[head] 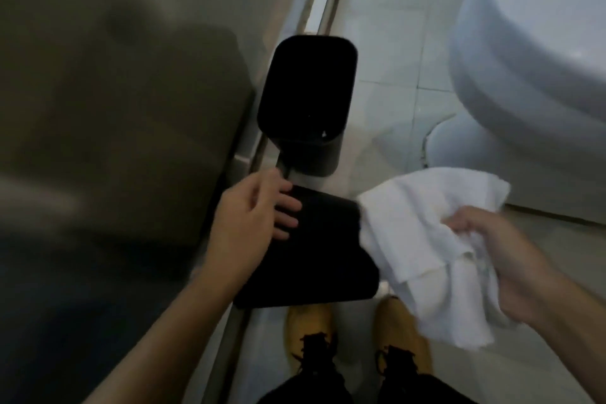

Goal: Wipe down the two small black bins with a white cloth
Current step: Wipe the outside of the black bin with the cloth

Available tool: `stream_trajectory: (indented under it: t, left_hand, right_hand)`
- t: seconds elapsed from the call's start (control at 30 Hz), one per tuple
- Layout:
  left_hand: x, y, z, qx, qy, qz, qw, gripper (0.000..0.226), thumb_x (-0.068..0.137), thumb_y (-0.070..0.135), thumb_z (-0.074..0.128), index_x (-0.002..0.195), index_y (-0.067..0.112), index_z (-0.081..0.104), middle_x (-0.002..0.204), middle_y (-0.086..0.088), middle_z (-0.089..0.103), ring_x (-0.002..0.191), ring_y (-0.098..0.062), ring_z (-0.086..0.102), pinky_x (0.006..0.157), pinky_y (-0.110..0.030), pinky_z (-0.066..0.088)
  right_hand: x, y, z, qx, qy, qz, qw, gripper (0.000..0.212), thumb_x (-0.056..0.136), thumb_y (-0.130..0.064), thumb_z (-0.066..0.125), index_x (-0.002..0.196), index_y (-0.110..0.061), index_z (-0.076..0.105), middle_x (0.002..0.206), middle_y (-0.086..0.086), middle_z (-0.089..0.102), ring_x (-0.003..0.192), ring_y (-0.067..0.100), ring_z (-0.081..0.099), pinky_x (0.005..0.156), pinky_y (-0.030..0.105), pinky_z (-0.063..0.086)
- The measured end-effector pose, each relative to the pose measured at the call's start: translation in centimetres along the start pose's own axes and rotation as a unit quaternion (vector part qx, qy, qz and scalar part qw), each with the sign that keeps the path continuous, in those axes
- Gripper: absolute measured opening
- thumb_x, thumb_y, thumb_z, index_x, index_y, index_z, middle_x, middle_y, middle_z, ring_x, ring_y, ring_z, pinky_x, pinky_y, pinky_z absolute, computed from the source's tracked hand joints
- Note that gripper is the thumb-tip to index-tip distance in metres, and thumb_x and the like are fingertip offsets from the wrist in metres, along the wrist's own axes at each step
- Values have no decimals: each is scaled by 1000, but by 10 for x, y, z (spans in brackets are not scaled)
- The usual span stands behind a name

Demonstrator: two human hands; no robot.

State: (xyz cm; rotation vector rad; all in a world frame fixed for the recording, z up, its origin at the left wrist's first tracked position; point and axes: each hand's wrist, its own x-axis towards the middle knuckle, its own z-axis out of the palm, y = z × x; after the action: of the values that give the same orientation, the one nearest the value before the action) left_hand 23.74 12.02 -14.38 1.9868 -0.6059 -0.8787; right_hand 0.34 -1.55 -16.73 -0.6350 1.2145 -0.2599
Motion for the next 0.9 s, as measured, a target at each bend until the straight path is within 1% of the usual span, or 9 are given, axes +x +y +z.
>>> stream_trajectory:
  t: [0.13, 0.23, 0.33, 0.4, 0.5, 0.57, 0.67, 0.77, 0.9]
  left_hand:
    - [-1, -88, 0, 160, 210, -55, 963, 27, 100, 21, 45, 126, 21, 48, 114, 10, 52, 107, -13, 55, 84, -27, 47]
    - [5, -125, 5, 100, 173, -92, 975, 34, 103, 37, 33, 128, 23, 51, 106, 14, 58, 95, -1, 59, 77, -17, 46]
    - [9, -132, 1, 79, 120, -28, 989, 45, 99, 56, 26, 100, 33, 65, 85, 13, 67, 78, 0, 64, 66, -18, 50]
    - [12, -129, 5, 112, 63, 8, 992, 41, 100, 49, 32, 77, 28, 59, 69, 14, 61, 61, -1, 56, 53, -15, 42]
    - [17, -127, 8, 127, 38, 12, 991, 36, 101, 29, 40, 68, 20, 51, 63, 10, 58, 53, -3, 52, 46, -12, 34]
    - [19, -128, 7, 111, 25, 20, 993, 37, 101, 26, 40, 67, 17, 50, 59, 8, 56, 50, -5, 50, 44, -14, 33]
    - [22, -133, 5, 76, 21, 30, 996, 40, 102, 30, 39, 68, 13, 53, 61, -1, 57, 51, -7, 51, 43, -19, 36]
    - [27, -132, 6, 78, 17, 31, 996, 40, 101, 29, 39, 67, 13, 51, 59, 2, 54, 50, -5, 49, 45, -14, 33]
    - [23, -135, -2, -22, -16, -48, 998, 20, 97, 22, 55, 80, 25, 65, 73, 12, 72, 68, -1, 68, 57, -25, 52]
  right_hand:
    - [20, 57, 11, -16, 114, -82, 990, 42, 75, -30, 79, 111, -11, 70, 101, 7, 76, 99, 31, 72, 96, 50, 51]
    - [43, 87, 36, -214, 238, -194, 928, 45, 75, -25, 86, 112, -11, 66, 97, 0, 67, 103, 26, 66, 88, 32, 46]
    - [73, 109, 66, -432, 166, -417, 782, 42, 84, -9, 75, 124, -12, 63, 100, 6, 64, 91, 19, 60, 74, 24, 42]
    - [93, 115, 83, -500, 116, -449, 732, 49, 81, -21, 70, 129, -15, 61, 103, 7, 61, 89, 25, 58, 69, 27, 41]
    - [104, 111, 106, -571, 107, -438, 686, 47, 87, -56, 61, 125, -28, 63, 113, 5, 53, 105, 27, 51, 84, 43, 42]
    - [106, 110, 108, -556, 101, -413, 714, 52, 86, -64, 56, 128, -34, 57, 127, 6, 47, 119, 31, 47, 94, 54, 42]
    - [115, 107, 108, -503, 115, -380, 767, 54, 88, -54, 54, 137, -34, 45, 131, 8, 45, 114, 31, 50, 89, 55, 49]
    - [112, 112, 120, -498, 109, -428, 746, 52, 82, -41, 53, 131, -23, 57, 123, 9, 49, 109, 29, 49, 85, 51, 49]
    - [88, 136, 135, -531, -35, -520, 669, 56, 70, -30, 71, 124, -27, 56, 119, 3, 46, 105, 24, 48, 81, 46, 50]
